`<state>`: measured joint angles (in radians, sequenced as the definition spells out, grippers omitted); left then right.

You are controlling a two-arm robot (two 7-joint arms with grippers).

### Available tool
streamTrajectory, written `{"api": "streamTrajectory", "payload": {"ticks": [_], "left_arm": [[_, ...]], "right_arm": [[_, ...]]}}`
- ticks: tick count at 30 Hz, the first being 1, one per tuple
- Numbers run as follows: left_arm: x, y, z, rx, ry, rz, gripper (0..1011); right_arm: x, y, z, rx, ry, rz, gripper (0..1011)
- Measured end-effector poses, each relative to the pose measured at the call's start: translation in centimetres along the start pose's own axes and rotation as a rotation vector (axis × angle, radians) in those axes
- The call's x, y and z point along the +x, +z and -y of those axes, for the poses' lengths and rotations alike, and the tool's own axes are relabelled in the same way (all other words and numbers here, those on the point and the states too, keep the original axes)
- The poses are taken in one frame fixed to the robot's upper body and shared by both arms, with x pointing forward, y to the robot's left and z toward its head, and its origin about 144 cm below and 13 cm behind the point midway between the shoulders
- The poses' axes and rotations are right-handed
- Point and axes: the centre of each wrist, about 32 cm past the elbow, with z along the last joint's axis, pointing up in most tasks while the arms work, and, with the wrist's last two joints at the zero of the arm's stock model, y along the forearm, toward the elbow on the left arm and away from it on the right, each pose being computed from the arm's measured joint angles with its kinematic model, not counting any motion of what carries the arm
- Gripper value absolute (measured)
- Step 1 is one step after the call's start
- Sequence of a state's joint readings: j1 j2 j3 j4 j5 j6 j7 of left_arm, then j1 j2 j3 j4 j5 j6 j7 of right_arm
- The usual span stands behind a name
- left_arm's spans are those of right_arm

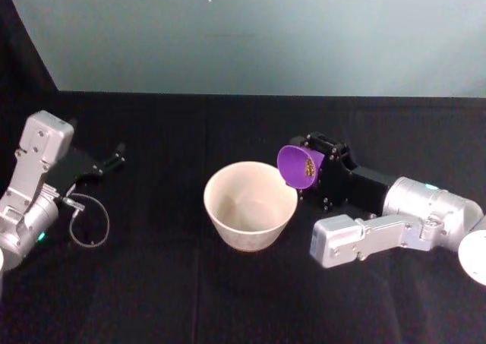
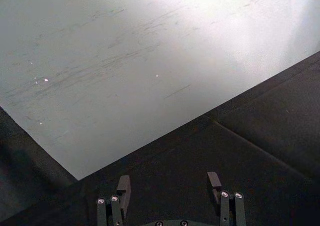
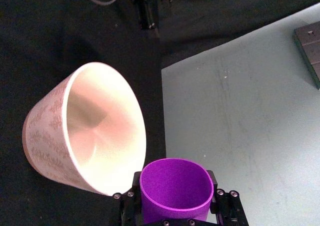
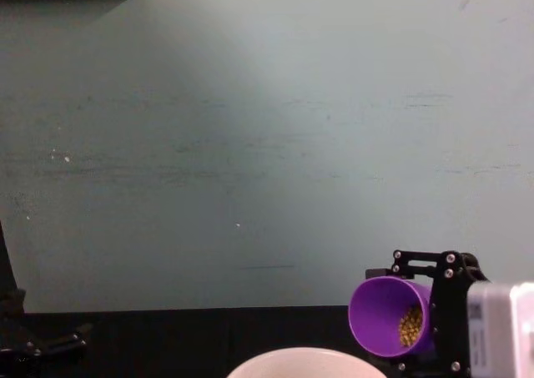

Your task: Pick up the cup and pour the mung beans from the cup into the bowl.

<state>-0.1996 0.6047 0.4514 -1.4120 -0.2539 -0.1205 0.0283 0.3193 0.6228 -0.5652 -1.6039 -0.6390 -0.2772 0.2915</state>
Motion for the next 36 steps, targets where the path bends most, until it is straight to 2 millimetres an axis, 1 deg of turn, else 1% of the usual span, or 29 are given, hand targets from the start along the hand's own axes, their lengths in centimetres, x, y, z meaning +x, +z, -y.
{"api": "streamTrajectory", "payload": {"ticks": [6, 14, 24, 36], "left_arm": [[0.0, 0.0, 0.0, 0.000, 0.000, 0.000, 1000], [0.0, 0.0, 0.0, 0.000, 0.000, 0.000, 1000], [0.0, 0.0, 0.0, 0.000, 0.000, 0.000, 1000], [0.0, 0.0, 0.0, 0.000, 0.000, 0.000, 1000]], "right_arm": [[-0.1, 0.8, -0.2, -0.041, -0.009, 0.102, 735], [-0.3, 1.4, -0.5, -0.073, -0.019, 0.208, 736], [-0.4, 1.6, -1.0, -0.087, -0.022, 0.270, 735], [0.2, 1.7, -1.5, -0.091, -0.012, 0.306, 736]]}}
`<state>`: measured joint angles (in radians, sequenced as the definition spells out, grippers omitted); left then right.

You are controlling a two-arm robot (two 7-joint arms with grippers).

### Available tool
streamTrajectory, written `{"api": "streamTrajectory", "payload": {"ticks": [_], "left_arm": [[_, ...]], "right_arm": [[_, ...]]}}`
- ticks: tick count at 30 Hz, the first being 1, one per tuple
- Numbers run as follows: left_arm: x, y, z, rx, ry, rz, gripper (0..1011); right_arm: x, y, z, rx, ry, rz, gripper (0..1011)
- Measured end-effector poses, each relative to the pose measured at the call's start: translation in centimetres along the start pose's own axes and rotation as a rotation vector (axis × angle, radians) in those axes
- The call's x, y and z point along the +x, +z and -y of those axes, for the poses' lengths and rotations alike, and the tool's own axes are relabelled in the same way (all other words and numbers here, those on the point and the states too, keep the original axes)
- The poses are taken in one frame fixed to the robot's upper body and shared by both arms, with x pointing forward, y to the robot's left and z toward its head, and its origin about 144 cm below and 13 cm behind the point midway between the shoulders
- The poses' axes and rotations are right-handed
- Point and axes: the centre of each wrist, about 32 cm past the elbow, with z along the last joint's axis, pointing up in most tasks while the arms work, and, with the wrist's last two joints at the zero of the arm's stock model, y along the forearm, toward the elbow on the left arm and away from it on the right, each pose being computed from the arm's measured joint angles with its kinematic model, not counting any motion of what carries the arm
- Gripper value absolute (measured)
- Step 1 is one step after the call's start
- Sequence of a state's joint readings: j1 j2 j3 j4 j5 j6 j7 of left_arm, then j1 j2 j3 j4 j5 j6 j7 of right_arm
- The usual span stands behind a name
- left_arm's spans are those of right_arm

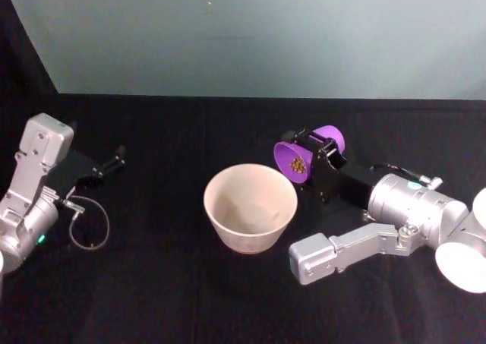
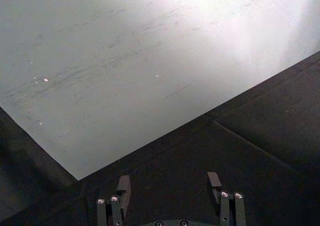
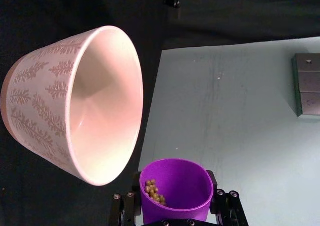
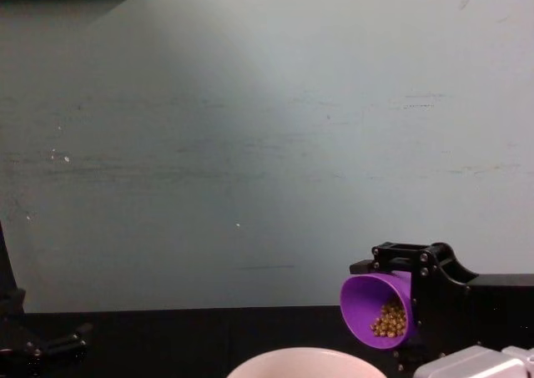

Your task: Pick up the cup and pour the mung beans from the cup into the bowl.

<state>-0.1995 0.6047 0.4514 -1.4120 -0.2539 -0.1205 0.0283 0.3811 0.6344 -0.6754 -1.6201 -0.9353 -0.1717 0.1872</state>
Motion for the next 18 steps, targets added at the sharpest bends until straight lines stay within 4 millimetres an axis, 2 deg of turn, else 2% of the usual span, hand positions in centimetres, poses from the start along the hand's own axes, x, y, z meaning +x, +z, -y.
{"api": "streamTrajectory", "payload": {"ticks": [18], "left_arm": [[0.00, 0.00, 0.00, 0.000, 0.000, 0.000, 1000]], "right_arm": [[0.10, 0.32, -0.54, -0.021, 0.019, 0.116, 736]]}}
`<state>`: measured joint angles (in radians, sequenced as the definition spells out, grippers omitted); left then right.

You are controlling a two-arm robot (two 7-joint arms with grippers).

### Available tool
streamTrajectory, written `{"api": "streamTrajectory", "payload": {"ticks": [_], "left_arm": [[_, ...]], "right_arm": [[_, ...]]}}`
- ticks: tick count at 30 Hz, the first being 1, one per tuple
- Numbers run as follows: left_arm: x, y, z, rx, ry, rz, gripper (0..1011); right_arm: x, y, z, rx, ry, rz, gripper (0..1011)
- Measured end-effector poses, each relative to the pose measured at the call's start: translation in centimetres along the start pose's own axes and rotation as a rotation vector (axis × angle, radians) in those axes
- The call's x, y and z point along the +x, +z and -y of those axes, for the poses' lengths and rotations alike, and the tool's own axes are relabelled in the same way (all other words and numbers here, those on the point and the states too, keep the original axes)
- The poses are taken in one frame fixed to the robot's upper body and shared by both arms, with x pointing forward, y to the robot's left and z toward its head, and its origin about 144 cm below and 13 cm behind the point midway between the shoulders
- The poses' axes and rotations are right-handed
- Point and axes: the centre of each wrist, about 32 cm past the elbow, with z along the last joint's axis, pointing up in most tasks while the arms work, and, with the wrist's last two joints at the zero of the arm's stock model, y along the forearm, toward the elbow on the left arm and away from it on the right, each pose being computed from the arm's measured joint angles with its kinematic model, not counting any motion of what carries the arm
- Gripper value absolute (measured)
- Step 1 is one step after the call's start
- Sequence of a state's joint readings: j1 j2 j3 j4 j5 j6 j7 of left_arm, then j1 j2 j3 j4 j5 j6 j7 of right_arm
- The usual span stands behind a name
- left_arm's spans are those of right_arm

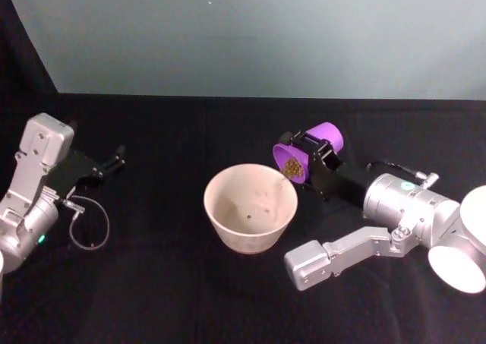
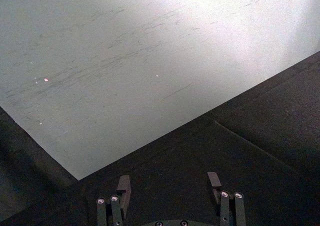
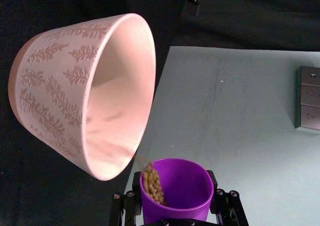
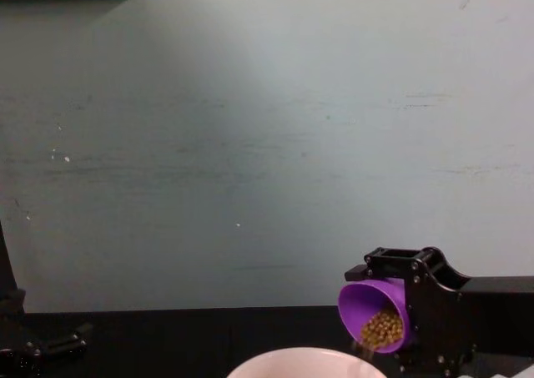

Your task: Pick up the cup and pour the mung beans from the cup into the bowl.

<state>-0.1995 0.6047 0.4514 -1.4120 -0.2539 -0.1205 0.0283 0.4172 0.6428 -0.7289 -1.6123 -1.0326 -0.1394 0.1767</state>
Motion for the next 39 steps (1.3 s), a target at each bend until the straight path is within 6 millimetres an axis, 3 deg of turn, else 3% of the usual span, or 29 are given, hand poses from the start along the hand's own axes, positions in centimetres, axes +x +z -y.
{"api": "streamTrajectory", "payload": {"ticks": [39], "left_arm": [[0.0, 0.0, 0.0, 0.000, 0.000, 0.000, 1000]], "right_arm": [[1.0, 1.2, -0.4, -0.003, 0.005, 0.200, 735]]}}
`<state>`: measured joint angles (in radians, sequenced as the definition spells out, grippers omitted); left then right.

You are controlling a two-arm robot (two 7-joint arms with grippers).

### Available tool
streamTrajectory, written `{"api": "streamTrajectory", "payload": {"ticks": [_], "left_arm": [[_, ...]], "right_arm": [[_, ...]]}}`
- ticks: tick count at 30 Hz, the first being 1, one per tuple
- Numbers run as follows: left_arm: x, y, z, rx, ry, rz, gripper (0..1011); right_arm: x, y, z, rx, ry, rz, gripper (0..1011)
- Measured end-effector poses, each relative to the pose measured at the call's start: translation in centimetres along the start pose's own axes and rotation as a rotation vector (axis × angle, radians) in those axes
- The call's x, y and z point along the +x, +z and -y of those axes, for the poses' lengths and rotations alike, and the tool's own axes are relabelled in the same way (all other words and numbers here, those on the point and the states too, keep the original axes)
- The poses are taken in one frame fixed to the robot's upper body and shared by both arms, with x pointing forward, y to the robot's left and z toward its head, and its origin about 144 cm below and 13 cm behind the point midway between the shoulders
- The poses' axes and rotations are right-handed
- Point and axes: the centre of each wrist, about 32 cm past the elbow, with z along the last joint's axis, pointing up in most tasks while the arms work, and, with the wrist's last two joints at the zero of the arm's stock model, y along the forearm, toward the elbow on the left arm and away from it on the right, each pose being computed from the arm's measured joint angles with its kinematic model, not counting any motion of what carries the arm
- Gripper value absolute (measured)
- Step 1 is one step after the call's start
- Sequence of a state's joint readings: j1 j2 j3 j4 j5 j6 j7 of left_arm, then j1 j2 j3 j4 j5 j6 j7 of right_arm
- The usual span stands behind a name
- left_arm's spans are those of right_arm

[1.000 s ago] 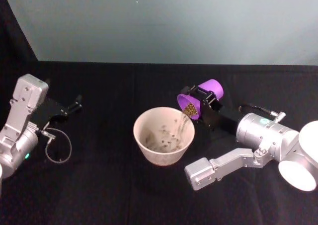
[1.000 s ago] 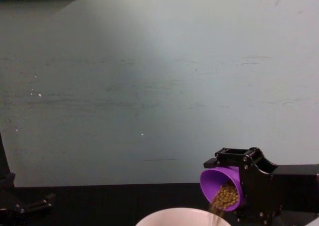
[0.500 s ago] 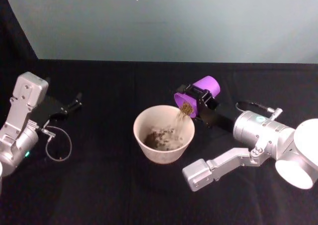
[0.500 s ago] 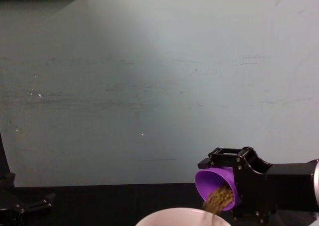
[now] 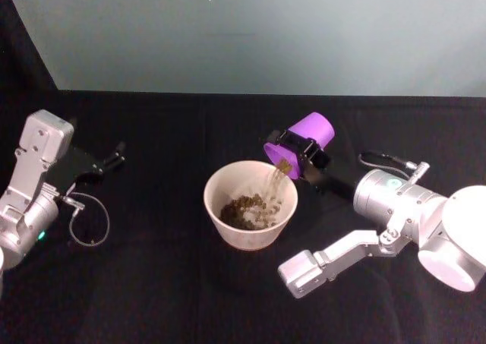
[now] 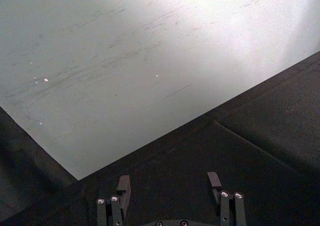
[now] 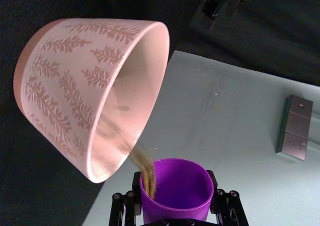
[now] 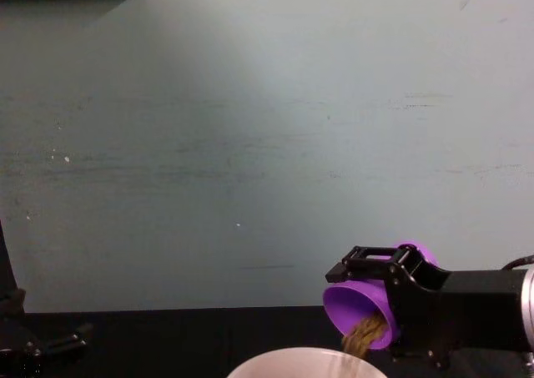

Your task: Pick up the cup and pour the mung beans from the cup into the bowl.

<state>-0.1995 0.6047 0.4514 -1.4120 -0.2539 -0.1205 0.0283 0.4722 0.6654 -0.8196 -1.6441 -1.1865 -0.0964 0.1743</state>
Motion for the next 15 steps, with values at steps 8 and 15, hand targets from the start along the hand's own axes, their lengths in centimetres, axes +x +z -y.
{"api": "streamTrajectory", "payload": {"ticks": [8, 15], "left_arm": [[0.00, 0.00, 0.00, 0.000, 0.000, 0.000, 1000], [0.00, 0.00, 0.00, 0.000, 0.000, 0.000, 1000]], "right_arm": [[0.31, 0.14, 0.13, -0.008, -0.003, 0.066, 736], [0.39, 0.29, 0.24, -0.012, -0.010, 0.121, 735]]}}
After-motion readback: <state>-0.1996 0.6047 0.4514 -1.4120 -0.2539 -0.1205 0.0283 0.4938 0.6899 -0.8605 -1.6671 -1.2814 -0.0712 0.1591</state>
